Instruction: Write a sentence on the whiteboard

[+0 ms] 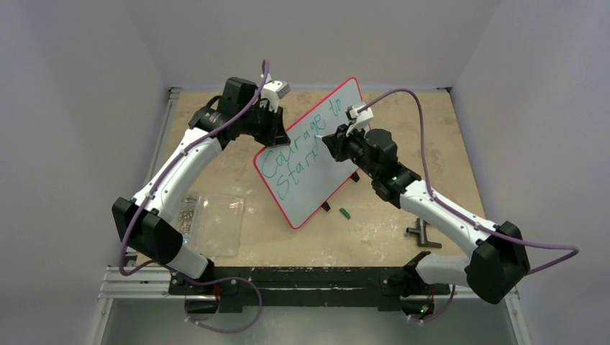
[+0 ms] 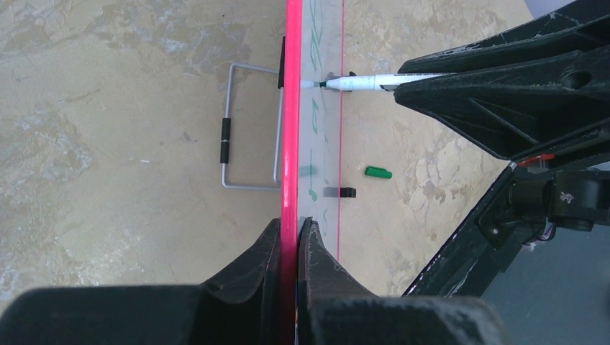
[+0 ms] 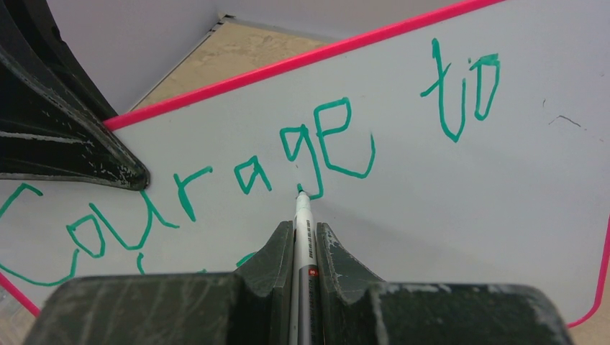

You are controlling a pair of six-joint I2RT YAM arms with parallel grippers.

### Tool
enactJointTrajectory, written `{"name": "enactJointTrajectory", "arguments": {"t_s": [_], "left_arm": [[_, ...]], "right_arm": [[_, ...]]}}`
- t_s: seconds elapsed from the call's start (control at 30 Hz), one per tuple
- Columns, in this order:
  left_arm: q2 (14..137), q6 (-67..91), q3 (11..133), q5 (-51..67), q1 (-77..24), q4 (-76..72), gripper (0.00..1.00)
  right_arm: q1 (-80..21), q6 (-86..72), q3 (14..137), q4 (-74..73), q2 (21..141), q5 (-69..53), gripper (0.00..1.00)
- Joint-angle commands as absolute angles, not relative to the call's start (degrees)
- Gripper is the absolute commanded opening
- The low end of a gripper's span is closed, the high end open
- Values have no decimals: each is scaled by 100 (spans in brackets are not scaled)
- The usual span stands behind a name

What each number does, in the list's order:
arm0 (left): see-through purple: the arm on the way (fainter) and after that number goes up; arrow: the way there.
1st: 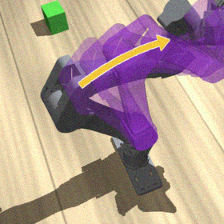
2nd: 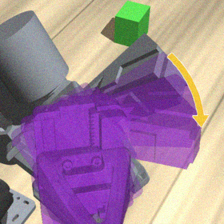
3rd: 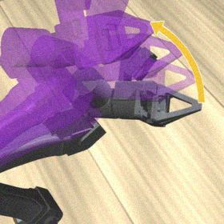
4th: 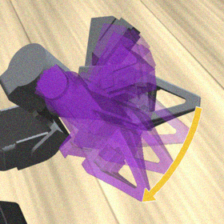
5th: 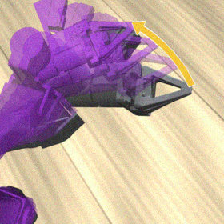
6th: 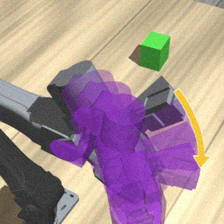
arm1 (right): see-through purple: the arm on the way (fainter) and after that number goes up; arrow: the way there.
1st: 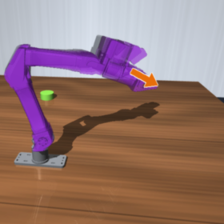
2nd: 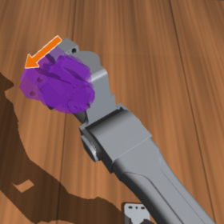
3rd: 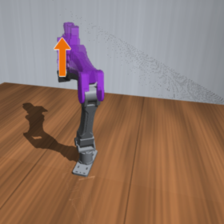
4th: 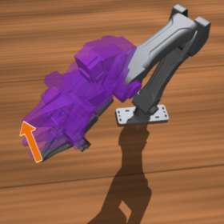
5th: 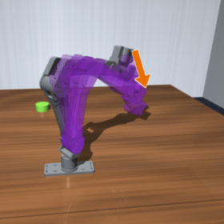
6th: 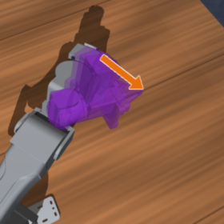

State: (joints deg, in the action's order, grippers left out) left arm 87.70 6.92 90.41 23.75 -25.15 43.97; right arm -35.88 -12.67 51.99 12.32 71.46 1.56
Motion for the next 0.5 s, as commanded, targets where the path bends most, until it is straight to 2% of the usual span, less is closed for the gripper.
{"name": "enactJointTrajectory", "arguments": {"t_s": [0.0,0.47], "left_arm": [[8669,186,9009,1308,-2443,4745,0],[8635,193,9009,1304,-2441,4744,0]], "right_arm": [[-3569,-1286,4837,1349,7024,127,0],[-3573,-1409,4118,1231,6571,241,0]]}}
